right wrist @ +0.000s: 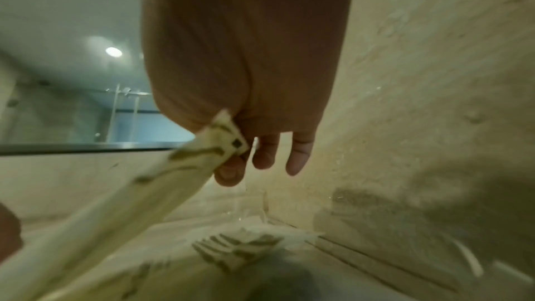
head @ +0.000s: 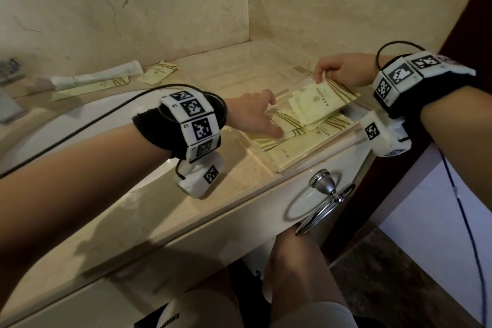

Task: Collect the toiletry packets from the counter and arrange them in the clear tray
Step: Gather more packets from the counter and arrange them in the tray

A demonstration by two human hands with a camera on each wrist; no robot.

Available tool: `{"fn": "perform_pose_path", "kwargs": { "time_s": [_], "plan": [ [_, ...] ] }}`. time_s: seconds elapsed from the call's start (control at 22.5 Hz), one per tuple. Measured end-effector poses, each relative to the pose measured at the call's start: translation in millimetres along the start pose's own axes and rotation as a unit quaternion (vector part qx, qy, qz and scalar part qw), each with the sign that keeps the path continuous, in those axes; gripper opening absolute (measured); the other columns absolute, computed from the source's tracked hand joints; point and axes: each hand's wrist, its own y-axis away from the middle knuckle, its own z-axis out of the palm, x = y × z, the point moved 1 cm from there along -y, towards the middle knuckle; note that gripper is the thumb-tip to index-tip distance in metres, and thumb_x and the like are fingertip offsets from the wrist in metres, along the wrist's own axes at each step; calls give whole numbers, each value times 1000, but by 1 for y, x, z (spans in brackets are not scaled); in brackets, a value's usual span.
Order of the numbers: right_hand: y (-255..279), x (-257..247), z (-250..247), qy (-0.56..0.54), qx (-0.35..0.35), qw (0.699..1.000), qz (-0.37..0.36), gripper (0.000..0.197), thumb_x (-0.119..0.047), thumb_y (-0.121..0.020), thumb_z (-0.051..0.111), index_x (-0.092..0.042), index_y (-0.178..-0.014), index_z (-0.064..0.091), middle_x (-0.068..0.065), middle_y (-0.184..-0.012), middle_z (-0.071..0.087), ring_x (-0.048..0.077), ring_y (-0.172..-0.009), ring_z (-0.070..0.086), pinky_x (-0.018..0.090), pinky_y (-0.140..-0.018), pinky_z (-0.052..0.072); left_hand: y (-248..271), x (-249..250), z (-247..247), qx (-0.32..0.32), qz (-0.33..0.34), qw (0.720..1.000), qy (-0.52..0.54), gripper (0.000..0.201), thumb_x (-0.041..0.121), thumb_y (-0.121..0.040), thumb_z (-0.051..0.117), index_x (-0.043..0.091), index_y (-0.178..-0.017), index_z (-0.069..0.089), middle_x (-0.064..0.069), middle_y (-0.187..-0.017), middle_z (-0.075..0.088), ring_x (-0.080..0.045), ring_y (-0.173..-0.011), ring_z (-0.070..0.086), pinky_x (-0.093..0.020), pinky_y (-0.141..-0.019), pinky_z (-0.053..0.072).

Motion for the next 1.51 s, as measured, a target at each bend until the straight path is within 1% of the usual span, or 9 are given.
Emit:
{"fn": "perform_pose_path", "kwargs": {
  "time_s": [0.18,0.31,0.44,0.58,0.71,0.84,1.11,1.33,1.51],
  "plan": [
    [-15,6,11,135,16,989,-50,28,-11,-96,40,-20,-112,60,12,-124,52,28,-120,37,36,-103,28,-5,-1,6,-26,-19,999,-12,81,45,-83,64,15,-144,20,-5,-137,49,-24,-118,51,-37,-103,43],
    [-9,5,9,85,-38,993,-68,29,-25,-90,57,-30,-118,51,1,-133,45,22,-124,34,34,-104,27,-6,-1,9,-16,-9,1000,-8,81,48,-81,64,17,-143,22,-4,-136,48,-23,-118,49,-38,-103,43],
    [2,0,12,119,-186,974,-48,75,-25,-78,73,-34,-140,32,-6,-135,35,15,-127,35,29,-106,29,-10,-1,13,-4,-6,1000,-10,83,52,-78,64,20,-142,23,-5,-136,46,-24,-117,49,-42,-102,44],
    [2,-5,19,230,-197,951,-59,100,-25,-71,77,-26,-150,15,3,-152,24,24,-142,20,33,-114,21,-8,2,13,1,-1,1000,3,82,46,-80,66,17,-143,22,-4,-137,48,-22,-112,52,-38,-100,45],
    [4,-12,25,299,-160,937,-78,96,-18,-77,71,-22,-151,10,0,-159,13,24,-148,-3,36,-119,6,-3,4,12,13,6,1000,-1,82,40,-81,68,14,-144,22,-3,-137,48,-16,-101,49,-30,-93,45],
    [4,-19,25,318,-140,933,-96,90,-18,-78,71,-22,-149,17,2,-157,16,24,-146,1,36,-118,5,0,5,10,19,1,1000,-13,81,38,-80,69,12,-142,25,-3,-134,50,-14,-99,47,-28,-89,44],
    [2,-18,27,398,-172,899,-59,109,-25,-77,72,-27,-151,-7,3,-160,-4,27,-147,-7,44,-118,8,3,6,11,27,-2,999,-32,80,39,-79,70,12,-142,27,-4,-133,50,-13,-96,44,-25,-80,39],
    [-3,-20,29,418,-162,892,-59,107,-25,-74,74,-31,-151,0,3,-159,0,27,-146,-2,46,-115,19,4,6,12,38,2,998,-44,79,41,-79,69,13,-140,29,-4,-133,50,-14,-95,44,-27,-81,40],
    [-8,-25,32,441,-135,883,-88,95,-23,-75,74,-29,-149,15,8,-149,20,27,-138,18,39,-107,32,5,6,13,46,4,996,-83,73,47,-78,67,14,-135,35,-3,-127,53,-17,-94,46,-31,-85,44]
  ]
}}
